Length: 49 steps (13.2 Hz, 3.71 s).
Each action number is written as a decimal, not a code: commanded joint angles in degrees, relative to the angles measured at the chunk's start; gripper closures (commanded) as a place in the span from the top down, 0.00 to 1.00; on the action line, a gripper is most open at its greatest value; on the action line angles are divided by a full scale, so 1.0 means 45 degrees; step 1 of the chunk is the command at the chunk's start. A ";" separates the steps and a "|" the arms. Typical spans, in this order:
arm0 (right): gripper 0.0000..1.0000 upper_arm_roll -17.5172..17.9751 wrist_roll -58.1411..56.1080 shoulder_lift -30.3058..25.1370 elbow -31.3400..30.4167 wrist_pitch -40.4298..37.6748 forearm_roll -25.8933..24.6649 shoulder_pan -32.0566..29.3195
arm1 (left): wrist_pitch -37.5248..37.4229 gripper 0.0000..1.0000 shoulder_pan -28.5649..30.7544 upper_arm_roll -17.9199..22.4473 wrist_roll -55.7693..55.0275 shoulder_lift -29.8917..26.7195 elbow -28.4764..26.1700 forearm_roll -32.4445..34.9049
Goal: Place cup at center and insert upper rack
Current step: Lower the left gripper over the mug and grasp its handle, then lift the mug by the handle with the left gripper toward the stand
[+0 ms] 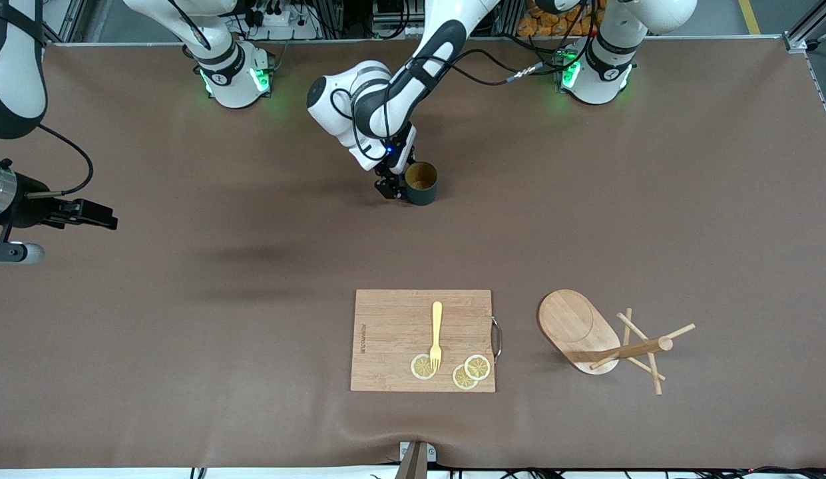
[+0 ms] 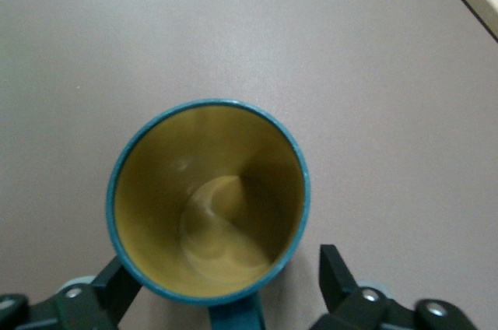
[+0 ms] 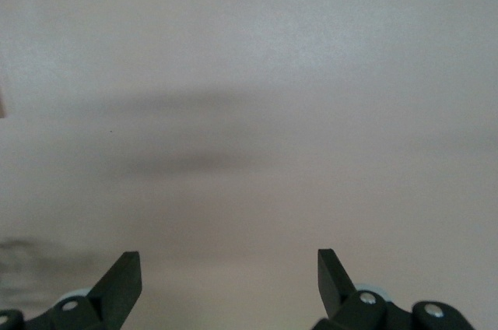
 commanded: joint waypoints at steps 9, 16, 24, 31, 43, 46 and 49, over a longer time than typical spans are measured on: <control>1.00 0.0027 -0.0011 0.0002 0.0640 -0.0101 0.0040 -0.0411 | 0.1059 0.99 -0.0152 -0.0007 -0.0245 -0.0105 0.0236 0.0135; 1.00 0.0027 0.0008 0.0256 0.0659 -0.0023 0.0001 -0.0372 | 0.1490 0.61 -0.0191 -0.0183 -0.0363 0.0012 0.0139 0.0135; 1.00 0.0047 0.0027 0.0276 0.0659 0.0036 0.0020 -0.0313 | 0.1256 0.28 -0.0210 -0.0203 -0.0265 -0.0007 0.0061 0.0154; 1.00 0.0047 0.0047 0.0295 0.0659 0.0055 0.0020 -0.0294 | 0.1217 0.00 -0.0191 -0.0203 -0.0206 -0.0261 0.0100 -0.0137; 1.00 0.0047 0.0047 0.0315 0.0659 0.0055 0.0020 -0.0294 | 0.2016 0.00 0.0374 -0.0456 0.2288 -0.1997 0.0158 -0.0197; 1.00 0.0047 0.0028 0.0315 0.0659 0.0055 0.0001 -0.0294 | 0.2601 0.00 0.1796 -0.1391 0.3715 -0.3031 0.0080 -0.0158; 1.00 0.0047 0.0008 0.0334 0.0659 0.0055 0.0001 -0.0313 | 0.2740 0.00 0.3630 -0.2503 0.5628 -0.4125 -0.0095 -0.0527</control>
